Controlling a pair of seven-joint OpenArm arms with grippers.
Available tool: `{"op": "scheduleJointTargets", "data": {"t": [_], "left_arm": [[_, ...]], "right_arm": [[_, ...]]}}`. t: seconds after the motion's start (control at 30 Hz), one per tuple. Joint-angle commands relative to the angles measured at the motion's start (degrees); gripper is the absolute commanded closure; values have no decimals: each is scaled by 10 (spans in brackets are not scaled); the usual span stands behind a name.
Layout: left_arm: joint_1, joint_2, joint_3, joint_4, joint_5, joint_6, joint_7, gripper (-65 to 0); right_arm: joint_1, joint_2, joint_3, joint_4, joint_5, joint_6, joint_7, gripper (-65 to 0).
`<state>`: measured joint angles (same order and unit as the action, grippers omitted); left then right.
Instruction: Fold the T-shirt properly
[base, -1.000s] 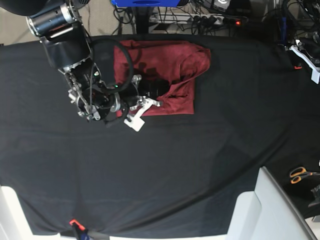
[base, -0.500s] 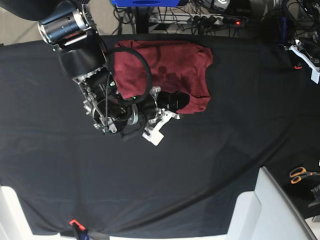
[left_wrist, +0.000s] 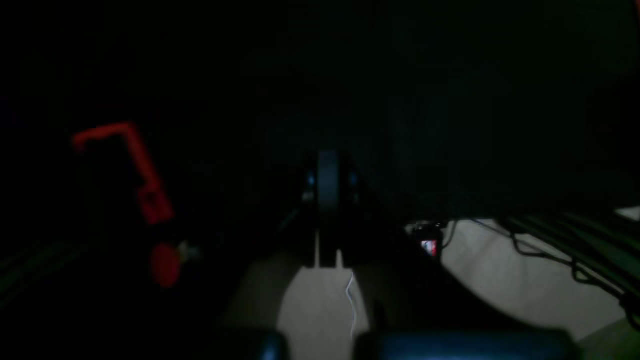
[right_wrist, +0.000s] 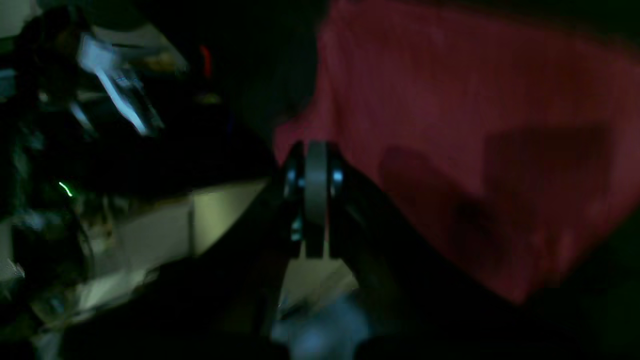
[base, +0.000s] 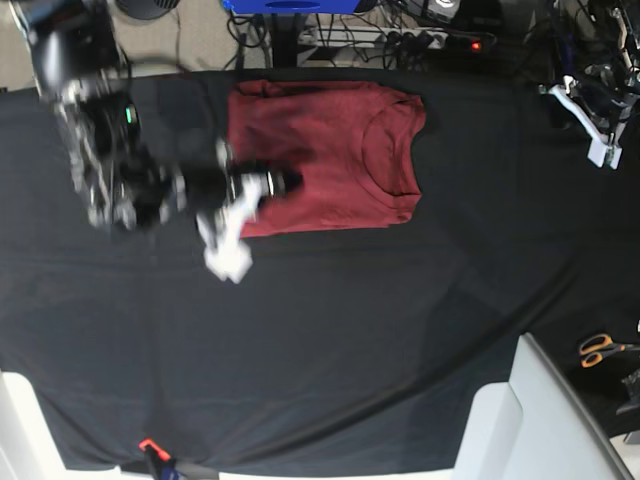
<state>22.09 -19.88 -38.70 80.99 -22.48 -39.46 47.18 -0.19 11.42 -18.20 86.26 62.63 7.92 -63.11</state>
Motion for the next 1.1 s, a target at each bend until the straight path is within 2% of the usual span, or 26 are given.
{"op": "scheduleJointTargets", "data": {"t": [0.0,0.07,0.13,0.2,0.27,0.4,0.47,0.57,0.63,0.7,0.8,0.9,0.97,1.07], "left_arm": [[-2,-8,15,19,-7,-2,-3,0],[0,-5,66,57,-7,-1,29,0],[5,8,90,112,-14,-1,107,0],[-7,43,62,171,-31,-1,175,0],[-20,62,16,220,-60,-2,229,0],[-54,67,6,278,-92,0,292,0],[-74,73,7,276,-91,5,293,0],[-102,80,6,272,-91,51,293,0],[-114,82,14,271,-92,68,293,0],[-119,87,34,270,-92,69,293,0],[-122,90,48,270,-92,71,292,0],[-115,92,10,264,-89,70,270,0],[-104,64,-17,238,-89,70,248,0],[-60,-15,-18,158,-89,70,170,0]], "right_arm": [[0,10,3,19,15,3,19,0],[-24,36,3,36,15,5,59,0],[-40,67,1,44,15,6,108,0],[-45,95,0,42,15,6,136,0],[-50,112,-1,44,15,6,137,0],[-79,119,-1,46,15,6,127,0],[-92,117,-1,46,15,6,128,0],[-101,103,-15,46,15,6,125,0],[-100,101,-44,43,15,6,130,0],[-99,97,-60,41,14,6,132,0],[-100,97,-78,40,14,6,166,0],[-101,97,-86,20,16,5,182,0],[-102,85,-86,8,15,5,182,0],[-103,73,-86,-3,15,5,183,0]]}}
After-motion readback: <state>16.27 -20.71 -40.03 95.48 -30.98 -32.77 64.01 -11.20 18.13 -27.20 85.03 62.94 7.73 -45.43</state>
